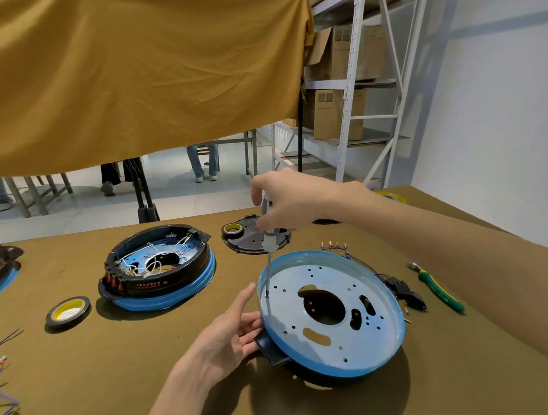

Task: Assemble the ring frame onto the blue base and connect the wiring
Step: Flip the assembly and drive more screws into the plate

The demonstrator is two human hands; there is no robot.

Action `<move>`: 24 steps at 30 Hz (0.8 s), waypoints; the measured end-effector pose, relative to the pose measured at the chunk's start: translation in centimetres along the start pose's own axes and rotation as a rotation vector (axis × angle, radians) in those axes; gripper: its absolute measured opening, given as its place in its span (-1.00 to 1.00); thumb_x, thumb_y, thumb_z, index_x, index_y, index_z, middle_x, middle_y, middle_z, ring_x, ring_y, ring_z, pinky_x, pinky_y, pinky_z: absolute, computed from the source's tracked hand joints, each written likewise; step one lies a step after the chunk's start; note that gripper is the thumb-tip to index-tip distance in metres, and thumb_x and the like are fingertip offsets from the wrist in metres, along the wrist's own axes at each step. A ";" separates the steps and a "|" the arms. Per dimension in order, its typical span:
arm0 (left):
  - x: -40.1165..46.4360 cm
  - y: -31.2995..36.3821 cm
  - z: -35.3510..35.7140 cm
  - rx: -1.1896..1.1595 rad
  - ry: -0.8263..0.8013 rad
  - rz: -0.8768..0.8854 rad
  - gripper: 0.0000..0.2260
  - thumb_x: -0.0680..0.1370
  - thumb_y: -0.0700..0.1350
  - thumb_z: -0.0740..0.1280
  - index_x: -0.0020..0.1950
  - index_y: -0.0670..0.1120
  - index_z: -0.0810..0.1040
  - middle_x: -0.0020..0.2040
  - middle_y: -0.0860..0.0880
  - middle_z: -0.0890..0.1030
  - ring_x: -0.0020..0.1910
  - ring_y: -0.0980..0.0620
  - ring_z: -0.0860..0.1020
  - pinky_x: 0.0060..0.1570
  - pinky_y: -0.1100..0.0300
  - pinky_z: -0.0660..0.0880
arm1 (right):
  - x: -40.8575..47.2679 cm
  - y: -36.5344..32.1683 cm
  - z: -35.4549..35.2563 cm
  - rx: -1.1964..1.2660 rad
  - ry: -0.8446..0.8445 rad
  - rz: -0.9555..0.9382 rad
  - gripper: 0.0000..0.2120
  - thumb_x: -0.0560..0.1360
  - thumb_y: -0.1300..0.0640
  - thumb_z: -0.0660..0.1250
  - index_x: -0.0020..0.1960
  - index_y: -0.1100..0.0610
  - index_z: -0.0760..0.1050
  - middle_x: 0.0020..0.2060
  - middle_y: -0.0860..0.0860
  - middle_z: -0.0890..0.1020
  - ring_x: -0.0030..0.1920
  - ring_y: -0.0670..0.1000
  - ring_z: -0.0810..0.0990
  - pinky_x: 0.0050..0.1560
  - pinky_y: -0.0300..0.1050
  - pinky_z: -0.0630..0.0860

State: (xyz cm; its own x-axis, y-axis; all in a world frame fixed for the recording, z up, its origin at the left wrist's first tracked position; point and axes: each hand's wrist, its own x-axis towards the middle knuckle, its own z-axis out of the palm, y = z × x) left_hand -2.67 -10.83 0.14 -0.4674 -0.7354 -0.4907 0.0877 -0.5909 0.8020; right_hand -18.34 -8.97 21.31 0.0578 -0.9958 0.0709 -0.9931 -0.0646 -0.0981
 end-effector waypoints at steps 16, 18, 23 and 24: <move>0.6 -0.4 -0.4 0.025 0.048 -0.035 -0.71 0.60 -0.04 0.40 0.04 -0.29 0.71 -0.08 -0.21 0.70 0.01 -0.14 0.67 -0.07 0.00 0.66 | -0.8 0.9 -0.5 0.085 -0.094 0.047 -0.63 0.56 0.01 0.43 0.28 0.10 0.42 -0.20 0.02 0.59 -0.33 -0.04 0.59 -0.52 -0.23 0.46; 0.6 -0.5 -0.3 0.034 0.060 -0.021 -0.78 0.58 -0.10 0.44 0.08 -0.26 0.68 -0.12 -0.17 0.71 -0.02 -0.13 0.69 -0.06 0.00 0.67 | -0.9 1.1 -0.8 0.110 -0.079 0.024 -0.63 0.51 0.12 0.47 0.28 0.08 0.47 -0.14 0.01 0.59 -0.23 -0.03 0.61 -0.41 -0.21 0.49; 0.9 -0.8 0.1 0.070 0.131 -0.015 -0.75 0.50 -0.14 0.53 0.12 -0.23 0.69 0.03 -0.19 0.74 0.06 -0.15 0.71 -0.01 -0.04 0.68 | -1.3 1.4 -1.2 0.166 -0.081 -0.057 -0.64 0.39 0.37 0.47 0.12 0.07 0.61 -0.01 -0.04 0.61 -0.11 -0.08 0.57 -0.24 -0.19 0.47; 0.9 -0.9 0.1 0.056 0.142 -0.018 -0.74 0.48 -0.14 0.54 0.11 -0.24 0.69 0.04 -0.20 0.74 0.06 -0.16 0.71 -0.02 -0.04 0.68 | -1.3 1.5 -1.3 0.175 -0.087 -0.051 -0.63 0.38 0.37 0.47 0.12 0.07 0.62 0.00 -0.03 0.62 -0.11 -0.08 0.58 -0.24 -0.17 0.49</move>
State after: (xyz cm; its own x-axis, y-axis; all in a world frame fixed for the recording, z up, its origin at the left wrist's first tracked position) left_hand -3.26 -10.93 -0.93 -0.3389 -0.7668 -0.5451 0.0291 -0.5876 0.8086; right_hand -20.06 -7.66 22.33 0.1234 -0.9924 -0.0048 -0.9562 -0.1176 -0.2679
